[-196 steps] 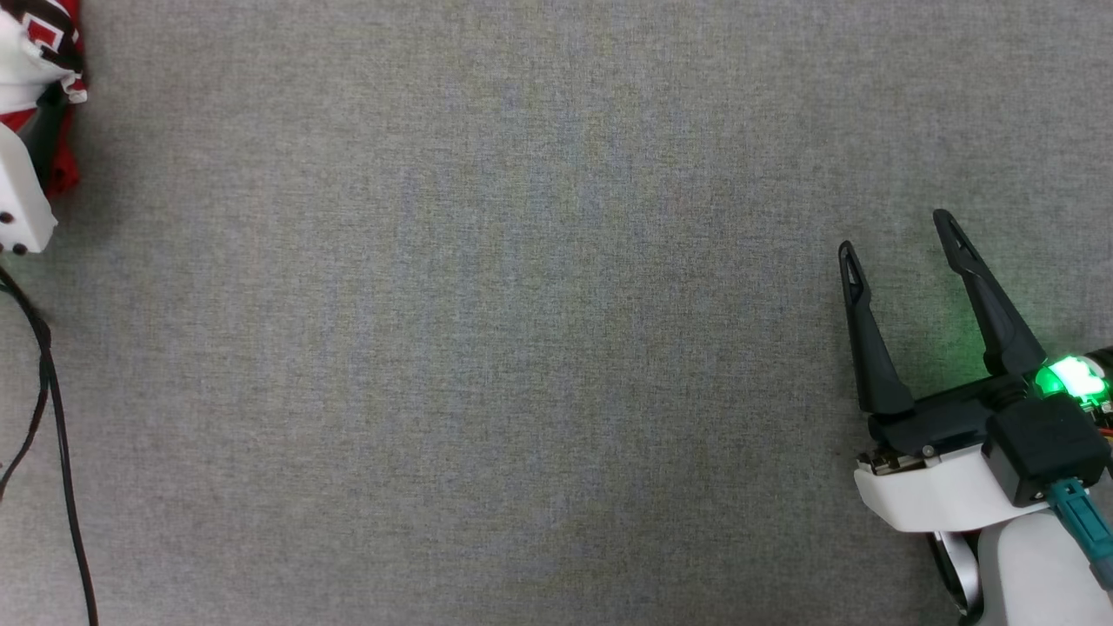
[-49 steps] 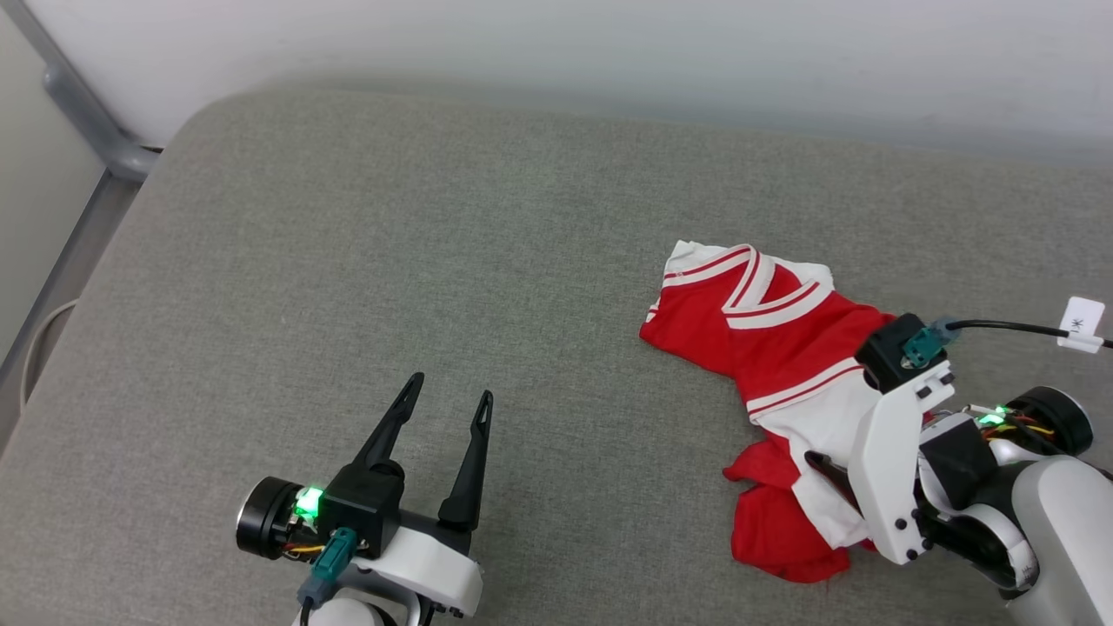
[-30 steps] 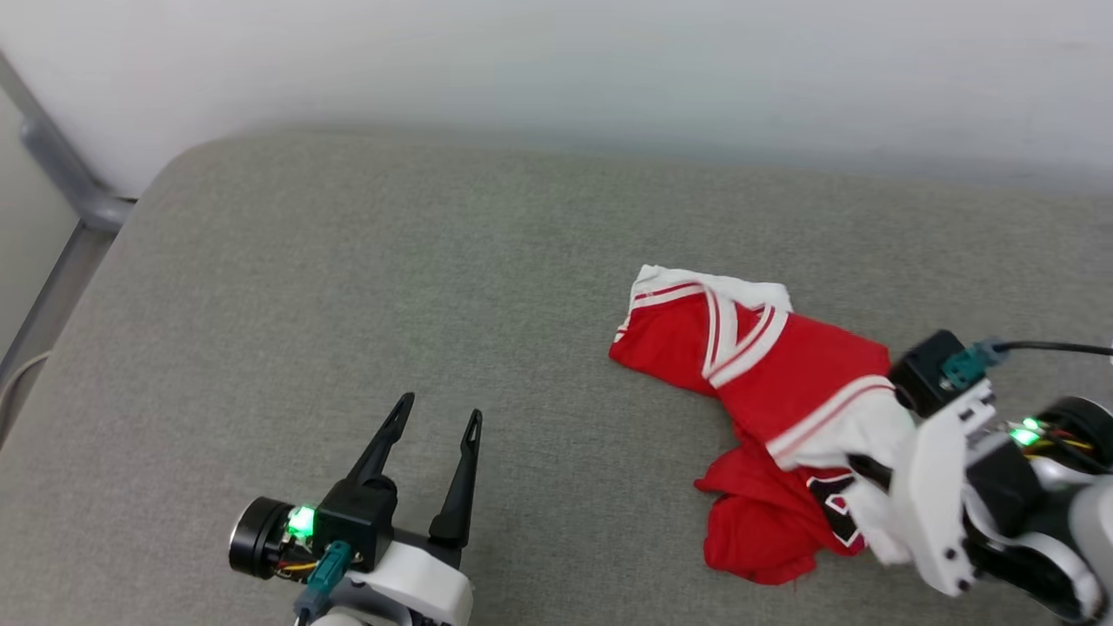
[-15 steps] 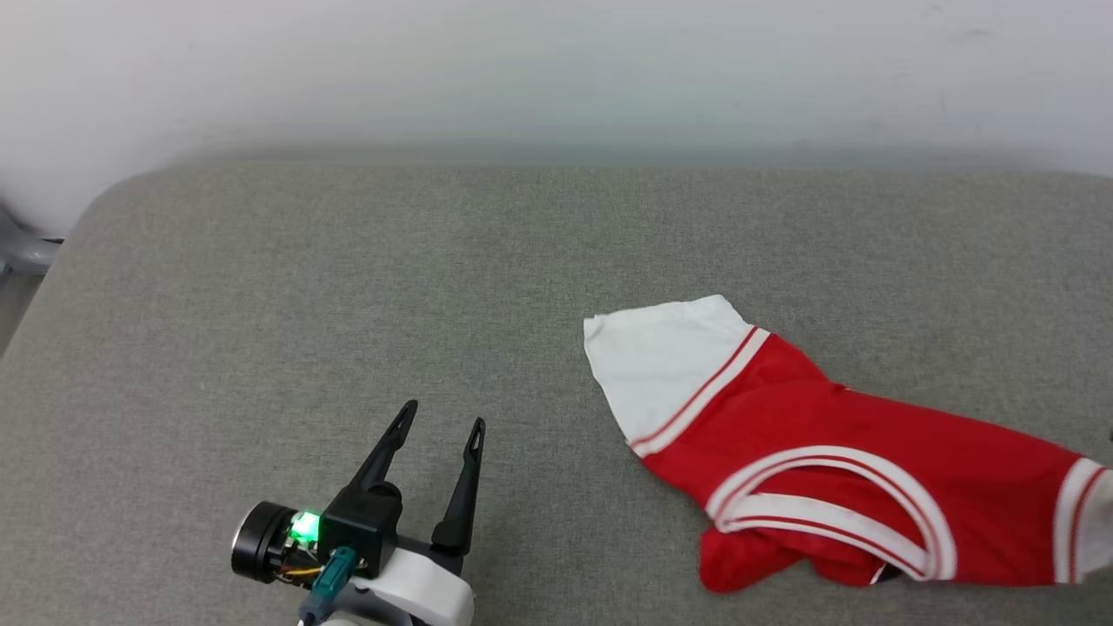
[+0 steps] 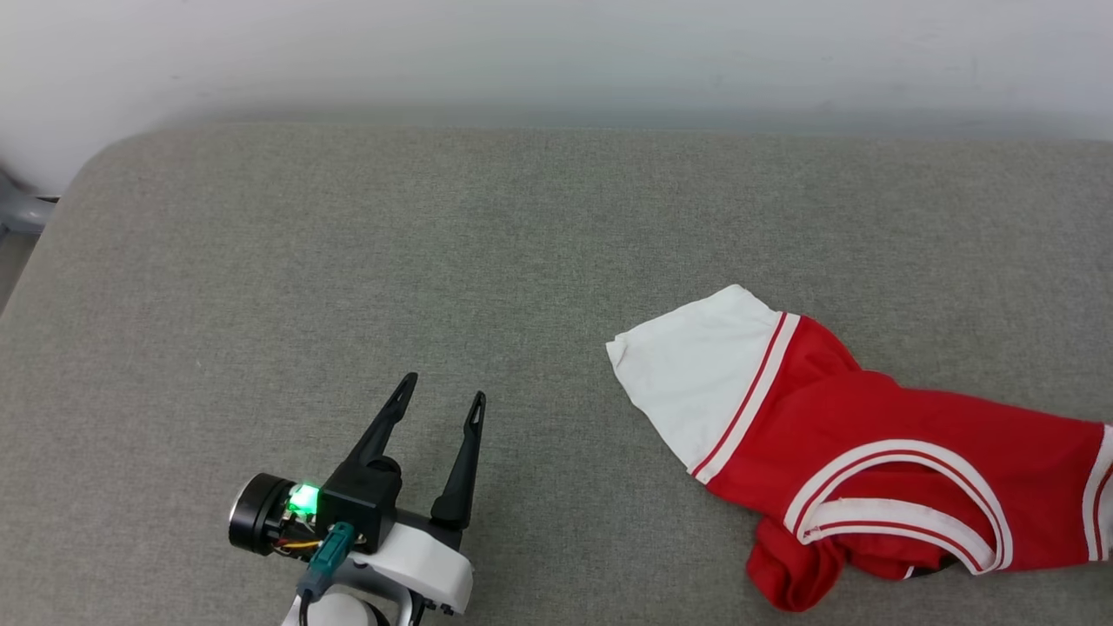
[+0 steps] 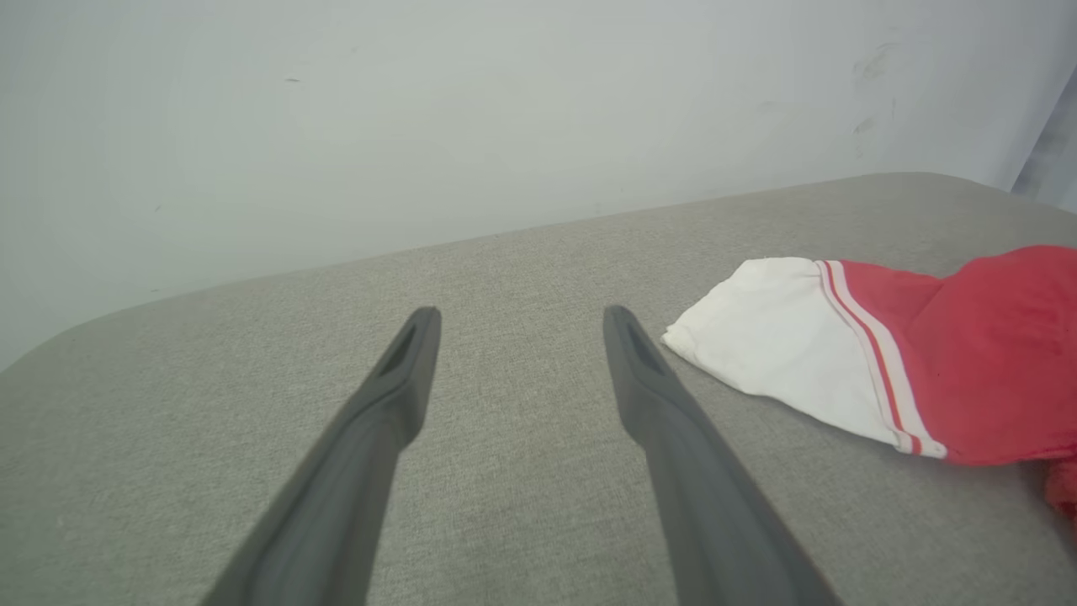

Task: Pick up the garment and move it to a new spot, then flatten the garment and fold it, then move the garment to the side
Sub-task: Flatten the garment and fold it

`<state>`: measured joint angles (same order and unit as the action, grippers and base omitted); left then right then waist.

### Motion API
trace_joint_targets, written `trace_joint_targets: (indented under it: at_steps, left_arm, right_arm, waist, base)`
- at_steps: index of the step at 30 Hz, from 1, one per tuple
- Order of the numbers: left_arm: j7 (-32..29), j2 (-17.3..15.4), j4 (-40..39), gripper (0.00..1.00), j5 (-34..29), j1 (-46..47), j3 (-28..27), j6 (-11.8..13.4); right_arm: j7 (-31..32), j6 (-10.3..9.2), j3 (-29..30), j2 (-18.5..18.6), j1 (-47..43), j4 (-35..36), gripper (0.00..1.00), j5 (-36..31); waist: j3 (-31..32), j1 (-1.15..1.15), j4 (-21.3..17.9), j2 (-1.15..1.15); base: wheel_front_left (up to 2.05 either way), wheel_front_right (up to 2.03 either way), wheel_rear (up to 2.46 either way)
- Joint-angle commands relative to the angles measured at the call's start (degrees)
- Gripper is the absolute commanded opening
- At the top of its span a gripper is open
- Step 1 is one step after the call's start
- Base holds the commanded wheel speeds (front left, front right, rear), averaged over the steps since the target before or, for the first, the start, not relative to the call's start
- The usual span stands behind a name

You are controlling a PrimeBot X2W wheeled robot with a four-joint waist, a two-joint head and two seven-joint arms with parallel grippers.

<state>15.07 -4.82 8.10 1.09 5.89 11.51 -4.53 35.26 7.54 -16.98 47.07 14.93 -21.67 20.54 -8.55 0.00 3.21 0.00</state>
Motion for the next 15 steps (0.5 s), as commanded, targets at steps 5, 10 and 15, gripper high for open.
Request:
trace_joint_targets:
  at_steps: [5, 10, 15]
  left_arm:
    - [0.15, -0.01, 0.48, 1.0, -0.03, -0.36, -0.36, 0.42]
    - [0.15, 0.24, 0.21, 1.0, 0.76, -0.72, -0.86, 0.52]
    - [0.15, 0.53, -0.39, 1.0, 1.6, -1.14, -1.73, 0.49]
  right_arm:
    - [-6.32, -0.1, 0.83, -3.21, 3.93, -2.99, 1.0, -0.89]
    - [-14.25, -0.09, 3.43, -6.32, 5.94, -1.67, 1.0, -0.4]
    - [-22.18, -0.09, 7.63, -9.99, 4.75, 1.81, 1.0, 0.05]
  waist:
    - [0.89, 0.0, -0.91, 0.0]
    - [2.64, 0.0, -2.25, 0.0]
    - [4.38, 0.0, -3.65, 0.0]
  base:
    - [0.0, 0.0, 0.0]
    - [0.0, 0.0, 0.0]
    - [0.0, 0.0, 0.0]
